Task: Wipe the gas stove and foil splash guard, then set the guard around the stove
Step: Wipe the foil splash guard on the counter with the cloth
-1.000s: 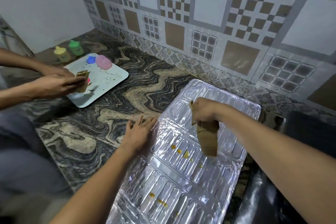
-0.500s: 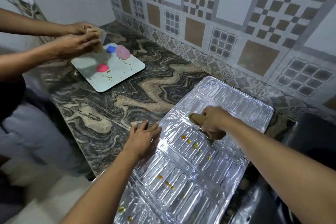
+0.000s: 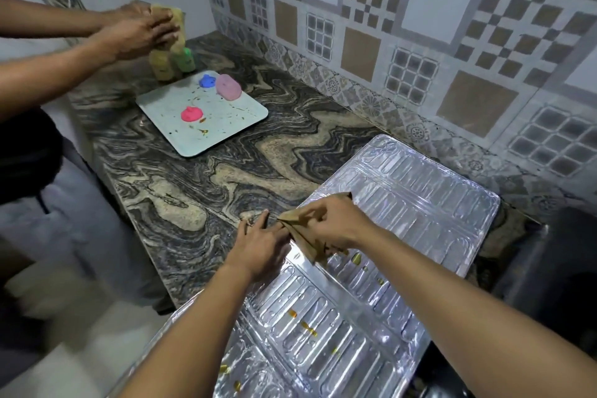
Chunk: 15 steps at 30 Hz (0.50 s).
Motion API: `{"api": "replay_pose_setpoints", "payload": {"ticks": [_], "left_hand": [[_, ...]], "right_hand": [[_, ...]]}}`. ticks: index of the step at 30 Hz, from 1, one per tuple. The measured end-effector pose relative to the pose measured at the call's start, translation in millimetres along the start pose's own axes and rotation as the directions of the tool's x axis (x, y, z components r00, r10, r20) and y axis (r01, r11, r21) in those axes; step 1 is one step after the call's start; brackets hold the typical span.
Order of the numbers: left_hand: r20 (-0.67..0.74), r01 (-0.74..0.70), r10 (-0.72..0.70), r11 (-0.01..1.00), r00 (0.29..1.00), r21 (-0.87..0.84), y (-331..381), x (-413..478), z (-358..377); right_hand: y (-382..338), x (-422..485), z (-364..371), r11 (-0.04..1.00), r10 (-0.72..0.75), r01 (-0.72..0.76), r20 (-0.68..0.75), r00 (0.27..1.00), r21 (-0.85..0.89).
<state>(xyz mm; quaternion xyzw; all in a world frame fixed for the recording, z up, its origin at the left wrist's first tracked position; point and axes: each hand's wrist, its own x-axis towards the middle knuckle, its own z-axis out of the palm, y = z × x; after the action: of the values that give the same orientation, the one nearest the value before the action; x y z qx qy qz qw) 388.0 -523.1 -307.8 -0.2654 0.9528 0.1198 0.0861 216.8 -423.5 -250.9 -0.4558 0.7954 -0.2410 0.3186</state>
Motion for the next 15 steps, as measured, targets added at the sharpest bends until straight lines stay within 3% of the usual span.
{"api": "replay_pose_setpoints", "payload": {"ticks": [2, 3, 6, 9, 11, 15], "left_hand": [[0.000, -0.001, 0.001, 1.000, 1.000, 0.012, 1, -2, -2], [-0.002, -0.008, 0.008, 1.000, 1.000, 0.026, 2, -3, -3], [0.003, -0.022, 0.022, 0.997, 1.000, 0.072, 3, -6, 0], [0.028, -0.017, 0.014, 0.992, 0.999, 0.128, -2, -5, 10], [0.046, -0.011, 0.004, 0.990, 0.999, 0.143, -4, -4, 15], [0.054, 0.010, -0.019, 0.989, 0.998, 0.146, 0, -7, 15]], "right_hand": [[10, 6, 4, 0.997, -0.017, -0.001, -0.224, 0.974, -0.083], [16, 9, 7, 0.986, -0.054, 0.010, -0.263, 0.963, -0.167], [22, 16, 25, 0.933, -0.079, 0.019, -0.152, 0.985, -0.360], [18, 24, 55, 0.922, 0.017, -0.048, -0.083, 0.996, -0.384], [16, 27, 72, 0.908, 0.078, -0.110, -0.095, 0.992, -0.405], [24, 23, 86, 0.896, 0.039, -0.131, -0.218, 0.975, -0.424]]}}
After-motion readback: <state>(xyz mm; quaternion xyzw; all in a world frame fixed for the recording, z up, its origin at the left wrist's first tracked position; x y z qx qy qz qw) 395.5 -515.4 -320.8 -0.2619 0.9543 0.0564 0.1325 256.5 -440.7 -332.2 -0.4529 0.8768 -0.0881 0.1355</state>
